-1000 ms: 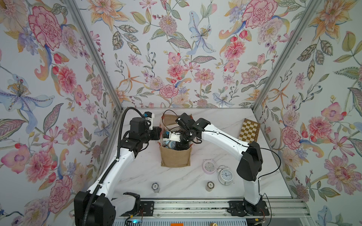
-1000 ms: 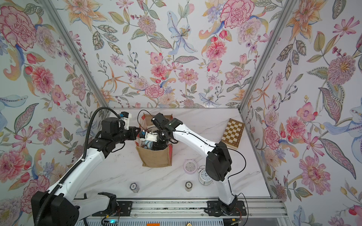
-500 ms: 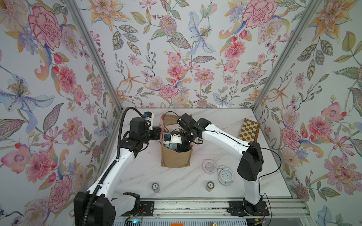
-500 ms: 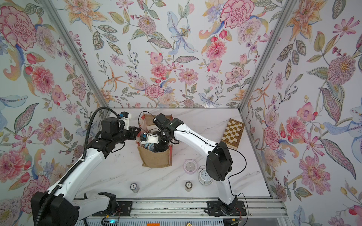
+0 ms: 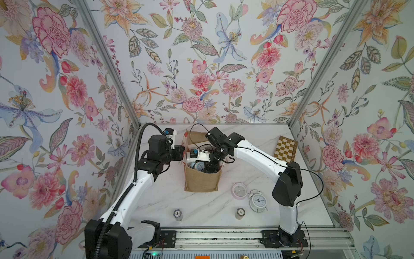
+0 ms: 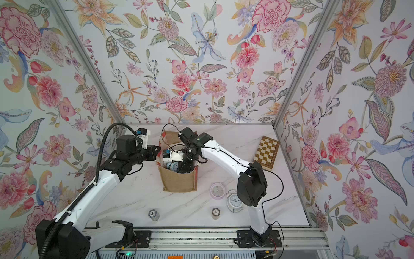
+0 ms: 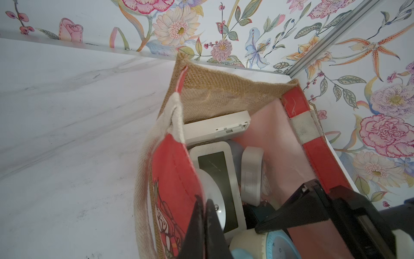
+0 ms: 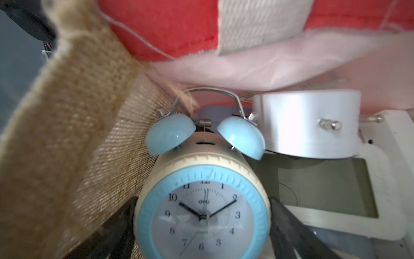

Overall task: Put the alarm clock into the canvas bag
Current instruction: Place the alarm at the canvas bag, then adjust the alarm at the canvas bag.

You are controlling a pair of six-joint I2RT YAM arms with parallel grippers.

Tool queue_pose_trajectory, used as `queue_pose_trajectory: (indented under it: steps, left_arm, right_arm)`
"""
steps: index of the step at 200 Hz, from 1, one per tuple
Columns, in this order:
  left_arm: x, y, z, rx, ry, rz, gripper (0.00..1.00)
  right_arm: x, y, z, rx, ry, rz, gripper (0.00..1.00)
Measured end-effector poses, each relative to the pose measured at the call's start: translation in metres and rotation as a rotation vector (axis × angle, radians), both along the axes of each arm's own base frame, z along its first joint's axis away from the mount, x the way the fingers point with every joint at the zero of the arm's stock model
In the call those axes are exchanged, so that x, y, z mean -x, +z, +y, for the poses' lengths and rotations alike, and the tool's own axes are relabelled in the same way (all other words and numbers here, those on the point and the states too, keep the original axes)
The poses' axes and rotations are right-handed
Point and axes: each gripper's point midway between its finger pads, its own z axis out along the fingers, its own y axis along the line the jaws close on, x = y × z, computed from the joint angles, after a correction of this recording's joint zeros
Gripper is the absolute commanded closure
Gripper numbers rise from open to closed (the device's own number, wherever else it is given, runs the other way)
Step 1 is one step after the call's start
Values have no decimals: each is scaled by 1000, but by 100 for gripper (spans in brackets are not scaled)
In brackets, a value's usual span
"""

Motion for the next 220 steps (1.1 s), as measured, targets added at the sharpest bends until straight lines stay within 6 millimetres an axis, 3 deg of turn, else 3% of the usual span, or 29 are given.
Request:
queue_pose_trajectory:
  steps: [78,95,146,193,205,220]
  left_arm:
    - [0,0,0,1,0,-4,100]
    - [0,0,0,1,0,-3,100]
    - [0,0,0,1,0,-4,100]
    - [-1,0,0,1,0,-4,100]
    - [-1,0,0,1,0,-5,100]
    - [-1,0,0,1,0,-5,100]
  right_arm:
    - [-8,77,-18,-152,-103,-69,13]
    - [-7,86,-18,-173,-105,-78,14]
    - [-9,85,-17,-178,-132,-66,14]
    - [-22,72,-25,-135,-209,-68,18]
    - [-28,67,-28,-121,-236,-72,21]
    - [-34,61,-33,-103,-273,-73,34]
